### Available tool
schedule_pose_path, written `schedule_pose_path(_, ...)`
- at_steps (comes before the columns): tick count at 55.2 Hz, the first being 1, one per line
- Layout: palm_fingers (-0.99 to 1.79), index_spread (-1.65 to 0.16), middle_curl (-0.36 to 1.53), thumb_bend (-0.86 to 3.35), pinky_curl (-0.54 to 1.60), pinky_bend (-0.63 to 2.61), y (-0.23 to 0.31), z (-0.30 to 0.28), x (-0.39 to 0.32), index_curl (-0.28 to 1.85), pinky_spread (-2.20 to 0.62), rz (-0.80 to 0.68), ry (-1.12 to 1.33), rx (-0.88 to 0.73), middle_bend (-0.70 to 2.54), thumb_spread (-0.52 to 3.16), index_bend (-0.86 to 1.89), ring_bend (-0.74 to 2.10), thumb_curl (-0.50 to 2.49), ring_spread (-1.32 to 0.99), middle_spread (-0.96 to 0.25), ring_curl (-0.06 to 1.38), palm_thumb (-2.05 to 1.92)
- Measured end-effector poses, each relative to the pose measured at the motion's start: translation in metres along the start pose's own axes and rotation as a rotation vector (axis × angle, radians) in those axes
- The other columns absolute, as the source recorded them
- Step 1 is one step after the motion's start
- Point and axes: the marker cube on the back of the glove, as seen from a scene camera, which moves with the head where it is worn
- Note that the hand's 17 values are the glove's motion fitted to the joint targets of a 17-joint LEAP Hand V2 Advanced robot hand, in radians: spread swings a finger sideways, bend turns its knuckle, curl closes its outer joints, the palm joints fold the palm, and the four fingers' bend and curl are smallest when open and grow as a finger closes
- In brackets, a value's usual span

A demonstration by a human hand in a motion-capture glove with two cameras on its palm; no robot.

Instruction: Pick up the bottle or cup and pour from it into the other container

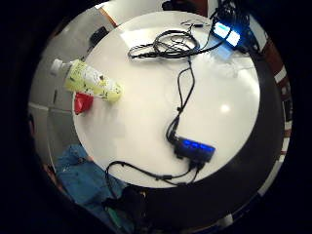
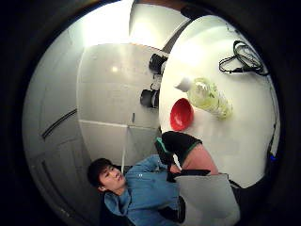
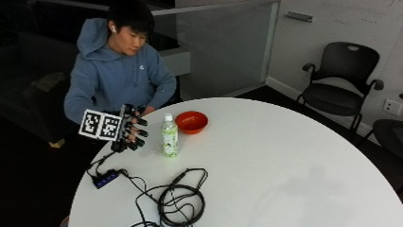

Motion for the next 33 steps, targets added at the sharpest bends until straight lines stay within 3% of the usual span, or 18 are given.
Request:
schedule_pose_path(19, -0.06, -0.42, 0.28, -0.03, 0.26, 0.60, -0.033, 0.047, 0.025, 0.20, 0.26, -0.046, -0.309, -0.069, 0.18, 0.91, 0.12, 0.48, 0.35, 0.18, -0.04, 0.28, 0.54)
schedule_pose_path(33, -0.09, -0.43, 0.29, -0.03, 0.26, 0.61, -0.053, 0.091, 0.019, 0.17, 0.27, -0.099, -0.391, -0.196, 0.18, 0.88, 0.11, 0.47, 0.35, 0.18, -0.04, 0.28, 0.55)
